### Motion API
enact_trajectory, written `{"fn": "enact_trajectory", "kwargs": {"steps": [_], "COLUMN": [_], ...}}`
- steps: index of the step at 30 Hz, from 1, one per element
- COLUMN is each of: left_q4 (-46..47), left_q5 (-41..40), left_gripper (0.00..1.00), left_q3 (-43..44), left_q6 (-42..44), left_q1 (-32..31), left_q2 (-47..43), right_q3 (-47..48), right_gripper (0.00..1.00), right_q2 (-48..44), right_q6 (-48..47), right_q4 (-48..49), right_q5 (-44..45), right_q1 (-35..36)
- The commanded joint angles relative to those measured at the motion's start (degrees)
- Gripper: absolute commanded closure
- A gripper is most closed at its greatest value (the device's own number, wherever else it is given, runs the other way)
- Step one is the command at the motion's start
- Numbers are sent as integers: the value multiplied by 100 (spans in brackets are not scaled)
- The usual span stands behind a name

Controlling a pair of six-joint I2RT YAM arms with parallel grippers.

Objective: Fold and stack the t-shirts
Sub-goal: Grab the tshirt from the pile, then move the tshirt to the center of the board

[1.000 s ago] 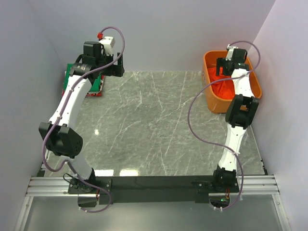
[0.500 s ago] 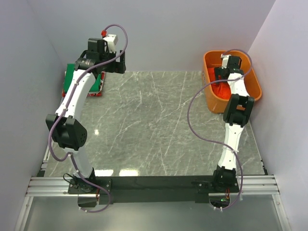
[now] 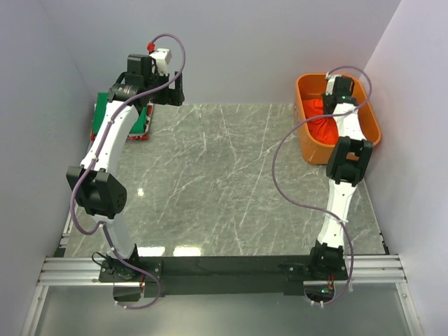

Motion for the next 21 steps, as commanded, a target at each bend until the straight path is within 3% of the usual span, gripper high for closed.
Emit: {"fn": "enact_trajectory", "kwargs": {"steps": [1, 8, 16, 21], "left_q4": [167, 404, 729, 756], "left_q5": [268, 225, 40, 216], "left_gripper": [1, 1, 1, 1], "left_q3": [40, -162, -408, -557], "left_q6": [-159, -256, -414, -624], "left_q1": [8, 17, 43, 210], "left_q2": [-312, -680, -1155, -1454], "right_q3": [-171, -1068, -384, -375], "right_gripper": [100, 100, 100, 100], "right_q2": [-1747, -3784, -4955, -5449], "right_q6": [625, 1540, 1585, 1383], "right_q4": [367, 700, 991, 1711], "right_q5": [-135, -636, -1349, -1332], "right_q1": [78, 219, 702, 1640]}}
